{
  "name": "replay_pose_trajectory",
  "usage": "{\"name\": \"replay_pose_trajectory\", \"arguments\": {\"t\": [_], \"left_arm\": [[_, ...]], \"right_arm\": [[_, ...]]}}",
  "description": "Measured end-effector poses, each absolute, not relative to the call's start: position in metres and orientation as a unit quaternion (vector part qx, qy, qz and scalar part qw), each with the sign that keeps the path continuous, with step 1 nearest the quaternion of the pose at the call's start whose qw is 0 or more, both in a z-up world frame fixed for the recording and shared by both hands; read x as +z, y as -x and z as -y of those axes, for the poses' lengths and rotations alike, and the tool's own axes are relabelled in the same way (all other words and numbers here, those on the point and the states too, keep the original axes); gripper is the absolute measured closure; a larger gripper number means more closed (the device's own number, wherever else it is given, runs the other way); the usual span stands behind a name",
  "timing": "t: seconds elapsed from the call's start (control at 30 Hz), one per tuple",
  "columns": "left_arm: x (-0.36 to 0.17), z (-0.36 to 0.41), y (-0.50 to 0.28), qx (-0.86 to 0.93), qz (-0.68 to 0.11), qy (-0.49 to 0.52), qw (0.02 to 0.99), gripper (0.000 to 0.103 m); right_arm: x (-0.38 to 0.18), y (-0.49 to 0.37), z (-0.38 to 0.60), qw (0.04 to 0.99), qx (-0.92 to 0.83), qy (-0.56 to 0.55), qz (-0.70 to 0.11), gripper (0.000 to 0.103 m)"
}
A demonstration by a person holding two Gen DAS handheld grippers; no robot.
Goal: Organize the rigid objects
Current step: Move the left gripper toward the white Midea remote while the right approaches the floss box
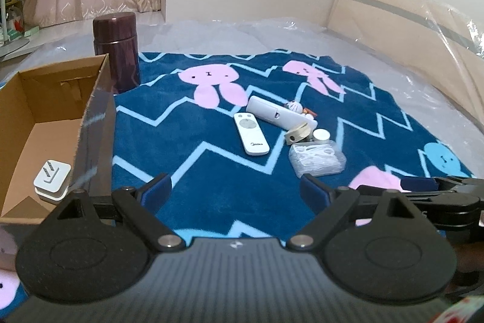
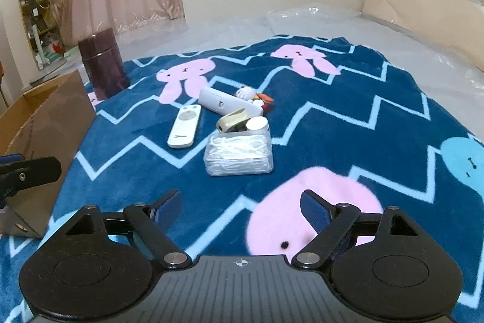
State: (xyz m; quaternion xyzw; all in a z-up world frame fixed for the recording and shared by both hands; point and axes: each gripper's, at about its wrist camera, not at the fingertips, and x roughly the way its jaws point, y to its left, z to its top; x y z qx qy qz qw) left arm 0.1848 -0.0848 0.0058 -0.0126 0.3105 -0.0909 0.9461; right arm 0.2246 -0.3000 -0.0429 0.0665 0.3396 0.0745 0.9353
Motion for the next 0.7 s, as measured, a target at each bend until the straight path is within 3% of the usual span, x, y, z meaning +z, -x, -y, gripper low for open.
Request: {"name": "replay_pose_trajectory", "arguments": {"t": [0.7], "left_arm": [[-0.030,0.106,-0.270,-0.078,-0.318,-0.002,0.945,0.014]], "right_arm": [[-0.087,-0.307,0.289,0.938,0.090,-0.066,-0.329,0.012]]}}
